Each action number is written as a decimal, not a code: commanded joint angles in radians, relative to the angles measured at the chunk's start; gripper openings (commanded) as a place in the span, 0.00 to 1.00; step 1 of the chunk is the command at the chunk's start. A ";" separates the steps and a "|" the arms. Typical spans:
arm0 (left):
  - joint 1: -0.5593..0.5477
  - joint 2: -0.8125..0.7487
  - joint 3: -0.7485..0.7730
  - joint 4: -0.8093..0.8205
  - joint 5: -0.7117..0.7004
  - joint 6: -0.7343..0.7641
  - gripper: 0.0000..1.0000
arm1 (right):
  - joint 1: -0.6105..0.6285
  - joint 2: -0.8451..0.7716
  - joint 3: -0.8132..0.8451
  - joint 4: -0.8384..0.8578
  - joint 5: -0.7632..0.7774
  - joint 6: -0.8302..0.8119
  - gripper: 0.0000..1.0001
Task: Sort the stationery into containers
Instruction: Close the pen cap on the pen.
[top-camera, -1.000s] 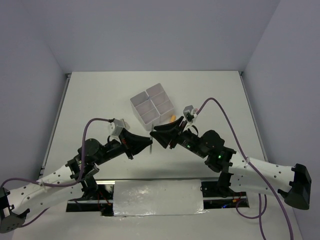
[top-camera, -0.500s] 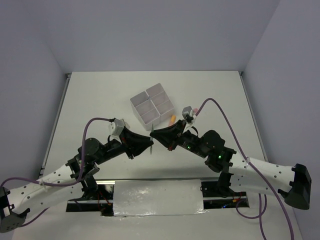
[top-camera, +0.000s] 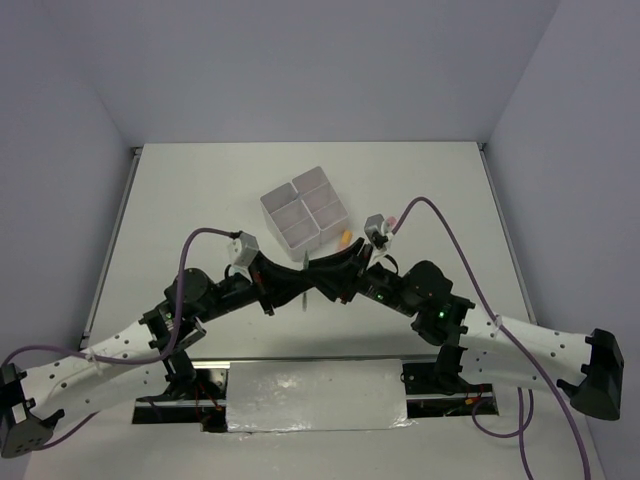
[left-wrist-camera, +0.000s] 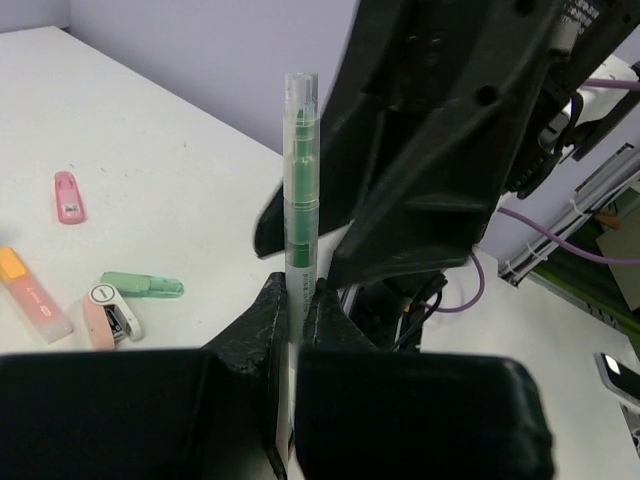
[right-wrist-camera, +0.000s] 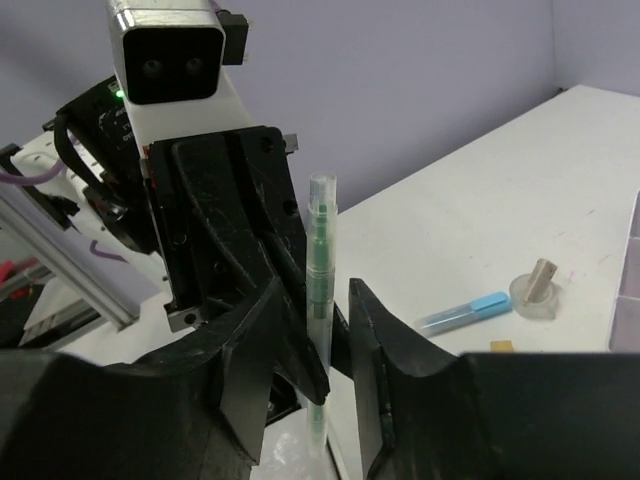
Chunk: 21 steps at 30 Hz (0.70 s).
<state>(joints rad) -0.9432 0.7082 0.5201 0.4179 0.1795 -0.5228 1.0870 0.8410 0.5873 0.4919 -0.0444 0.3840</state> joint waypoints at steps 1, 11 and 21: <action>0.000 -0.006 0.024 0.042 0.061 0.033 0.00 | 0.008 -0.040 0.020 0.007 -0.023 -0.017 0.43; 0.000 0.004 0.000 0.085 0.178 0.056 0.00 | 0.007 -0.060 0.111 -0.104 0.043 -0.046 0.62; 0.000 0.019 0.006 0.058 0.193 0.075 0.00 | 0.007 -0.040 0.132 -0.092 0.028 -0.057 0.37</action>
<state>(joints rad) -0.9432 0.7334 0.5190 0.4255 0.3428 -0.4892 1.0889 0.7959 0.6865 0.3874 -0.0158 0.3393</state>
